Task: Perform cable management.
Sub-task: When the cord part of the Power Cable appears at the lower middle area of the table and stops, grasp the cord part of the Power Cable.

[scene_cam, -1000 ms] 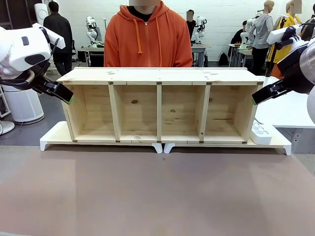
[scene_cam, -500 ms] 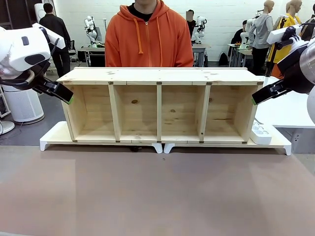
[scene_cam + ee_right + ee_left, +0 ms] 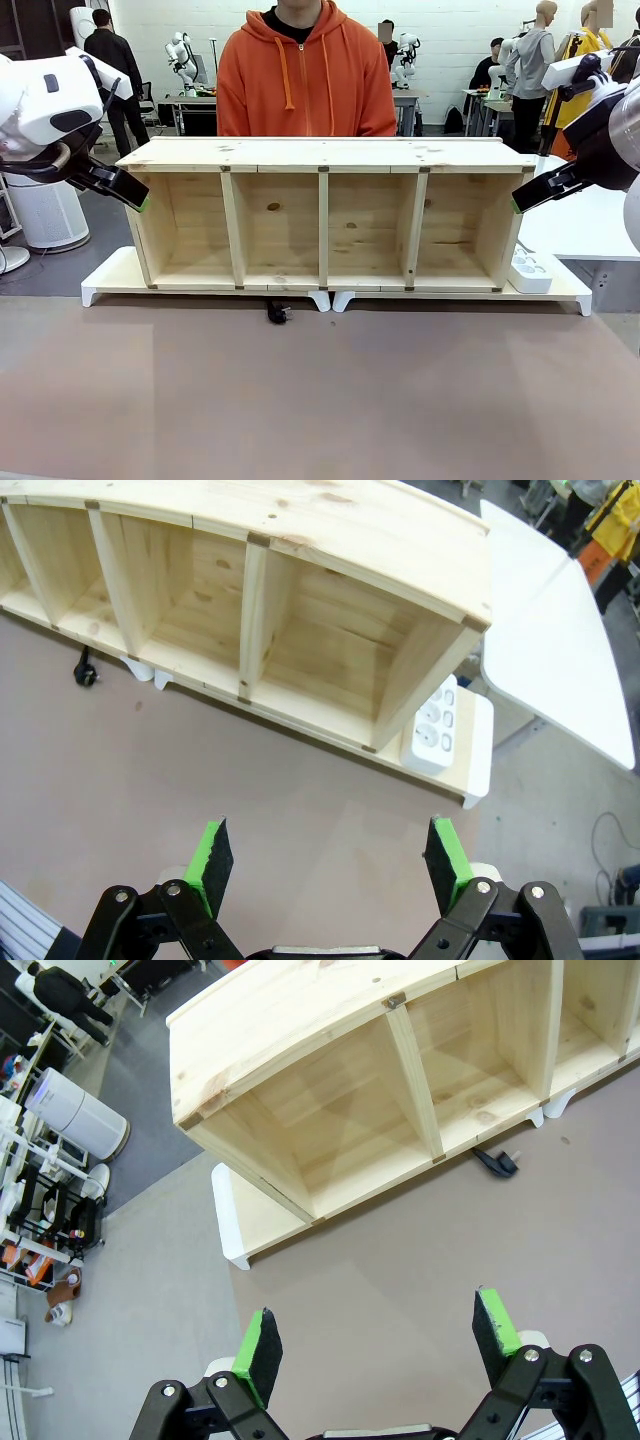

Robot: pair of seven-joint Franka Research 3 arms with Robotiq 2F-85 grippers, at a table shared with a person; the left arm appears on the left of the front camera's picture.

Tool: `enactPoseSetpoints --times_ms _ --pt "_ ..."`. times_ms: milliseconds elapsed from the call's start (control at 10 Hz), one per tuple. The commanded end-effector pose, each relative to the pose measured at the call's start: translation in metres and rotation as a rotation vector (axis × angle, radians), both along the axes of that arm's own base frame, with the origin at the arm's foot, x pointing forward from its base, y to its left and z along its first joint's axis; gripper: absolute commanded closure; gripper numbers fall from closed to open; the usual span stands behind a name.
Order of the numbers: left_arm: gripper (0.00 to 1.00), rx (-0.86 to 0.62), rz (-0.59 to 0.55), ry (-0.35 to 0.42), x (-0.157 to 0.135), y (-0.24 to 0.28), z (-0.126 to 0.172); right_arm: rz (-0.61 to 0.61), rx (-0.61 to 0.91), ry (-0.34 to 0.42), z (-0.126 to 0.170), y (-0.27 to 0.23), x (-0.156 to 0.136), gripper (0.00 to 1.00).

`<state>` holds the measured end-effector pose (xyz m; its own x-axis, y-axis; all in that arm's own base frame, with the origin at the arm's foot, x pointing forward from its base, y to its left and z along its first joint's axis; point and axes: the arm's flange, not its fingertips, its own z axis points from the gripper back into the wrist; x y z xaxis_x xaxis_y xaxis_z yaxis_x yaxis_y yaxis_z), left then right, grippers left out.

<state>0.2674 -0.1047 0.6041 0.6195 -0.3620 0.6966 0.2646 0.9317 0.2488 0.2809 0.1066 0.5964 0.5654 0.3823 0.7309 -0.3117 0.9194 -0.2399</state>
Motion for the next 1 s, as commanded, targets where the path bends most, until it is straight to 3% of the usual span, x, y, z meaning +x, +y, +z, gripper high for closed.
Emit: enactPoseSetpoints --times_ms 0,900 --pt "0.00 0.004 -0.009 -0.012 0.0023 -0.0009 0.0006 0.003 -0.004 -0.003 -0.0007 -0.0002 0.0020 0.00" --pt "0.00 0.004 -0.009 -0.012 0.0023 -0.0009 0.0006 0.003 -0.004 -0.003 -0.0007 -0.0002 0.0020 0.00"
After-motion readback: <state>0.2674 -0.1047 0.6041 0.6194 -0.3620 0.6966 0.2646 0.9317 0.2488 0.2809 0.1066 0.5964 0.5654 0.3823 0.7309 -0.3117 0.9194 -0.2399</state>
